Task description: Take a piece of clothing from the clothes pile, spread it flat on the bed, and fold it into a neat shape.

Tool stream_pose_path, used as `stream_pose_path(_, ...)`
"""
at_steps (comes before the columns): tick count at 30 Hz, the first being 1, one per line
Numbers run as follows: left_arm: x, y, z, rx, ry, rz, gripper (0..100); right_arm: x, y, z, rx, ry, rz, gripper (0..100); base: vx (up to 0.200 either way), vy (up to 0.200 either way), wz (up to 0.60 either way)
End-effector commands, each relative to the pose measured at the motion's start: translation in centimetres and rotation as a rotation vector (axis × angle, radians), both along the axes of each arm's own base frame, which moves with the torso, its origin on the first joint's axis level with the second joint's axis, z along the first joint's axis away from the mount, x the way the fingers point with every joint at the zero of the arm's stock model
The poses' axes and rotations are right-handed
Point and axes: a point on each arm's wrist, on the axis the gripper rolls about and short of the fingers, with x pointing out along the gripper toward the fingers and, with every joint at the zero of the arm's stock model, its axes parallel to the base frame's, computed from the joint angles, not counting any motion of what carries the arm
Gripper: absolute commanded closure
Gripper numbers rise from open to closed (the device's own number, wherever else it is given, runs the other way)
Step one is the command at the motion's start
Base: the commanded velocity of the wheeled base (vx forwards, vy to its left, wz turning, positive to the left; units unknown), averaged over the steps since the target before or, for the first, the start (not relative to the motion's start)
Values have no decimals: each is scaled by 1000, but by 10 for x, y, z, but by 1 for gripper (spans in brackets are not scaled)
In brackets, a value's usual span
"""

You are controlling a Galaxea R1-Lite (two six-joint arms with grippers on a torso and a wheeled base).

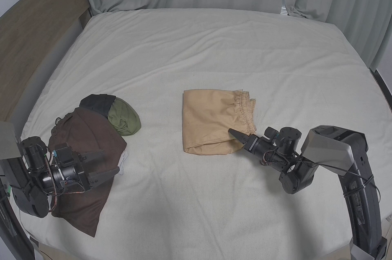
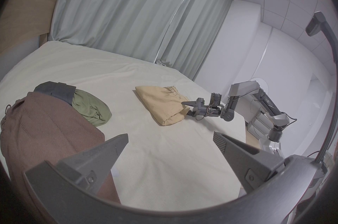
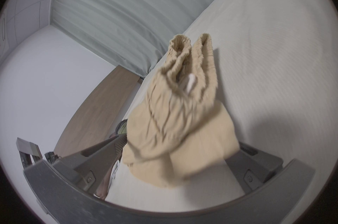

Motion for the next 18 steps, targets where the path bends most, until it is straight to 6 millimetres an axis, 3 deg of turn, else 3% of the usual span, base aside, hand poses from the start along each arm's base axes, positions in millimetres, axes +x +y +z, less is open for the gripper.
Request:
stream_pose_path(1, 0, 2, 2, -1, -9, 4, 0, -29, 0, 0, -42, 18, 25, 0, 0, 0, 0)
stream_pose_path(3, 0, 1, 2, 0, -9, 1, 0, -49, 7, 6, -52, 24, 58, 0, 0, 0, 0)
stream_pose_path(6, 1, 1, 2, 0, -9, 1, 0, -59, 12, 14, -54, 33, 79, 0, 0, 0, 0)
stream_pose_path(9, 0, 1, 2, 0, -10, 1, 0, -77, 27, 33, -50, 17, 130, 0, 0, 0, 0)
stream_pose_path(15, 0, 1, 2, 0, -10, 1, 0, -88, 45, 68, -11, -61, 186, 0, 0, 0, 0)
stream_pose_path(18, 1, 1, 2, 0, -12, 1, 0, -84, 50, 88, 17, -119, 191, 0, 0, 0, 0)
